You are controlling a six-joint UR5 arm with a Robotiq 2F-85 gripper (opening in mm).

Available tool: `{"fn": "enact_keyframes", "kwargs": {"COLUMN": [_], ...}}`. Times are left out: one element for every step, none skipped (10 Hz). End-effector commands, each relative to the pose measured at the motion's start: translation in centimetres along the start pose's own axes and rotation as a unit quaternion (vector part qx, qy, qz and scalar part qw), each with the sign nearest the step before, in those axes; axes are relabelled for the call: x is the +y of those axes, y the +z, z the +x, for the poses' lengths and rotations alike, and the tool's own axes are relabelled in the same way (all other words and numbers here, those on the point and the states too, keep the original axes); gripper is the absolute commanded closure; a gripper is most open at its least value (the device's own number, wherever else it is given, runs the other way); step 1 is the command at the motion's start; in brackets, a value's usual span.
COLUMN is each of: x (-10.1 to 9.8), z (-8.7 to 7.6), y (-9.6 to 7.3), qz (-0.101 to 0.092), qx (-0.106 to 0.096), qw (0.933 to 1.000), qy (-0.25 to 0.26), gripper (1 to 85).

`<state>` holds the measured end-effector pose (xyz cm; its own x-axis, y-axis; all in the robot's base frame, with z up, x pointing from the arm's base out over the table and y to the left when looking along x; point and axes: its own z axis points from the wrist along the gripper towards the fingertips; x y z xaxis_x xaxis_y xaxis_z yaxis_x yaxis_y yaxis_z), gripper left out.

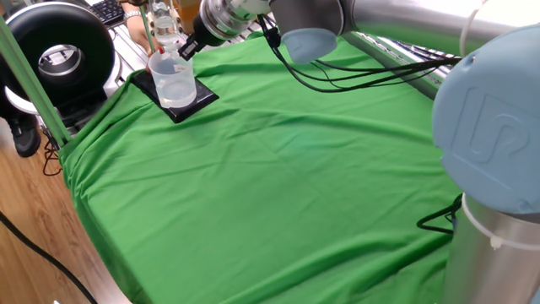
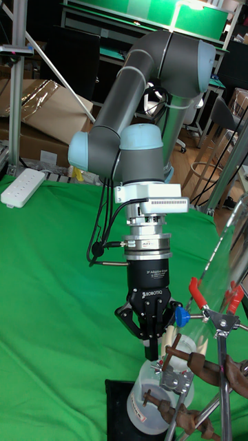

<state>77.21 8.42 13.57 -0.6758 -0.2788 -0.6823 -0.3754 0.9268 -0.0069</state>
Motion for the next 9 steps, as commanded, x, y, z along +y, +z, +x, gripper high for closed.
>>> {"fn": "enact_keyframes", "kwargs": {"x": [-0.3,-0.1,-0.2,-0.4,-0.3,-0.3,-0.3,-0.4,-0.3], "z": [-0.6,-1.0,-1.2,-1.2,-1.4,-1.4,-1.4,-1.6,-1.8], "y": [0.6,0.6,0.5,0.7,0.8,0.8,0.9,1.0,1.1], "qz": [0.001,-0.001,0.000,0.003,0.001,0.001,0.002,0.003,0.003], "qx": [-0.018,-0.021,-0.023,-0.026,-0.030,-0.032,-0.032,-0.033,-0.035], "qw": [0.9998,0.9997,0.9997,0.9996,0.9995,0.9994,0.9994,0.9994,0.9993], "qy": [0.009,0.013,0.012,0.011,0.012,0.011,0.010,0.010,0.011], "gripper": [84.3,84.3,84.3,84.3,84.3,84.3,84.3,84.3,84.3]}}
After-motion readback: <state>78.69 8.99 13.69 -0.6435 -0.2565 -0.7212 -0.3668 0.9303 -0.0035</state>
